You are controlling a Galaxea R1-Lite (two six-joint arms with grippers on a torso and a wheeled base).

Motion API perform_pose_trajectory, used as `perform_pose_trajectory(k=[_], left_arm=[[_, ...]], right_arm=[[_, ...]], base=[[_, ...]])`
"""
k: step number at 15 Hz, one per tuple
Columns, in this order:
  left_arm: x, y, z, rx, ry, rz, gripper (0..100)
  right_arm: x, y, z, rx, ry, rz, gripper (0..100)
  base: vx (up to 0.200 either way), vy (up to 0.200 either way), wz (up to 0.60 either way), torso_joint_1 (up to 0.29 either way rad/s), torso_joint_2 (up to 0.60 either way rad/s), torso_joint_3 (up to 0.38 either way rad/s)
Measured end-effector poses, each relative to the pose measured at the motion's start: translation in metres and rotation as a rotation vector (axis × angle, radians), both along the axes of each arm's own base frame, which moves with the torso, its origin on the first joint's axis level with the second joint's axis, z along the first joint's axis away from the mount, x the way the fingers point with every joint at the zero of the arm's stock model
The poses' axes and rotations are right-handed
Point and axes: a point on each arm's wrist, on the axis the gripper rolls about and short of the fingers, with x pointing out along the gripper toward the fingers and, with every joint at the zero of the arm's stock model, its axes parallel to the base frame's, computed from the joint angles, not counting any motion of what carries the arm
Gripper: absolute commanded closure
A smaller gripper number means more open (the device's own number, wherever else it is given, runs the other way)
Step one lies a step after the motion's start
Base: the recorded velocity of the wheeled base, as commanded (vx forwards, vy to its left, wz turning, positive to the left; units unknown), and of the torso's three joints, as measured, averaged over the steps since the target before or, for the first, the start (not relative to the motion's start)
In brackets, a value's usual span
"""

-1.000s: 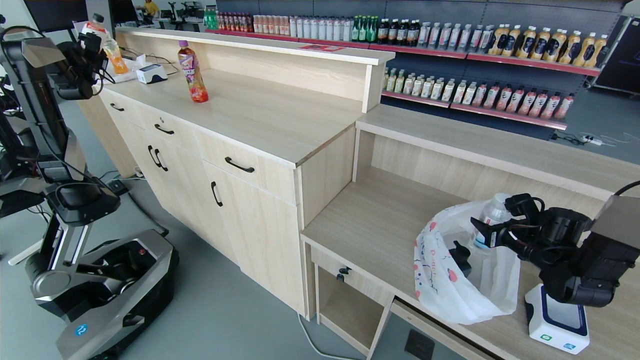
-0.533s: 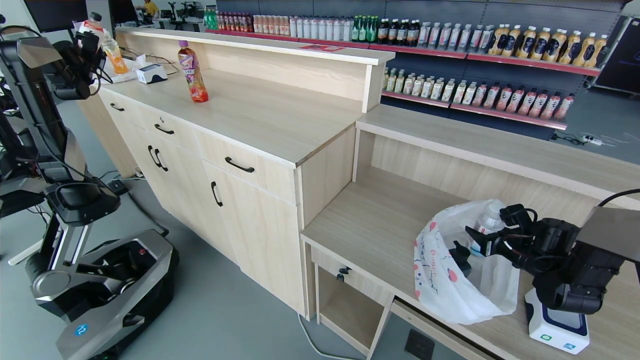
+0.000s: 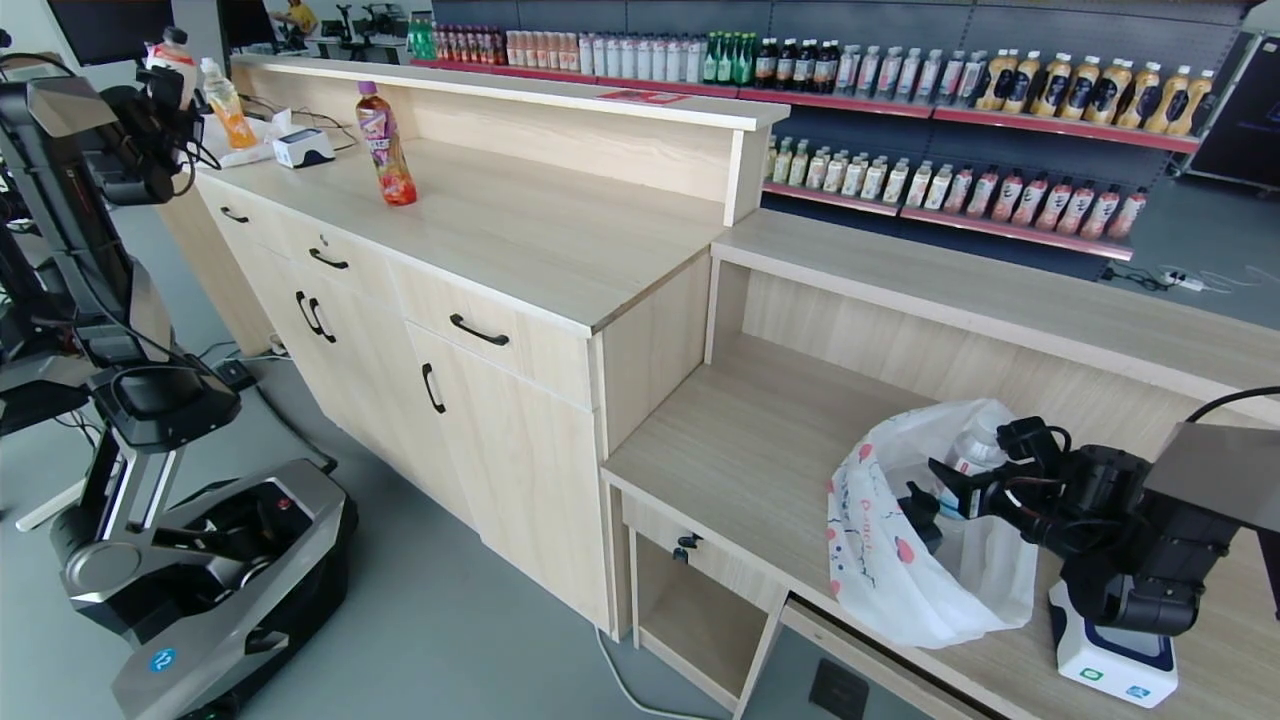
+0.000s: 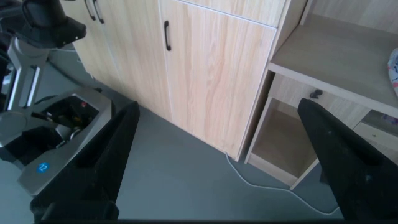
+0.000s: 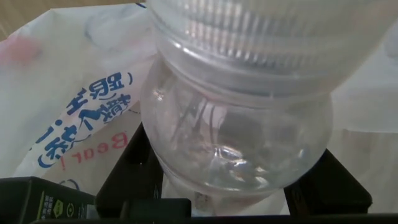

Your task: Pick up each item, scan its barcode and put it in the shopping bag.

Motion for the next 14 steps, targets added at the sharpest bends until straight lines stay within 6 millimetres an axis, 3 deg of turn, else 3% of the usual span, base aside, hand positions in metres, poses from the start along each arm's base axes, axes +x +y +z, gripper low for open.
perform_pose_trajectory(k=[3,4,9,14], left_arm=[[0.000,0.000,0.000,0.000,0.000,0.000,0],[0.000,0.000,0.000,0.000,0.000,0.000,0],[0.000,0.000,0.000,0.000,0.000,0.000,0],[0.000,0.000,0.000,0.000,0.000,0.000,0]], right_arm=[[-0.001,0.000,-0.005,0.001,0.015,0.000,100],[-0.001,0.000,-0.006,0.001,0.018,0.000,0],[-0.003,-0.001,-0.004,0.006,0.024,-0.004,0],[-0.007,0.001,0.022,0.033,0.011,-0.004,0]], base=[[0.000,0.000,0.00,0.000,0.00,0.000],[0.000,0.000,0.00,0.000,0.00,0.000],[0.000,0.000,0.00,0.000,0.00,0.000],[0.000,0.000,0.00,0.000,0.00,0.000]])
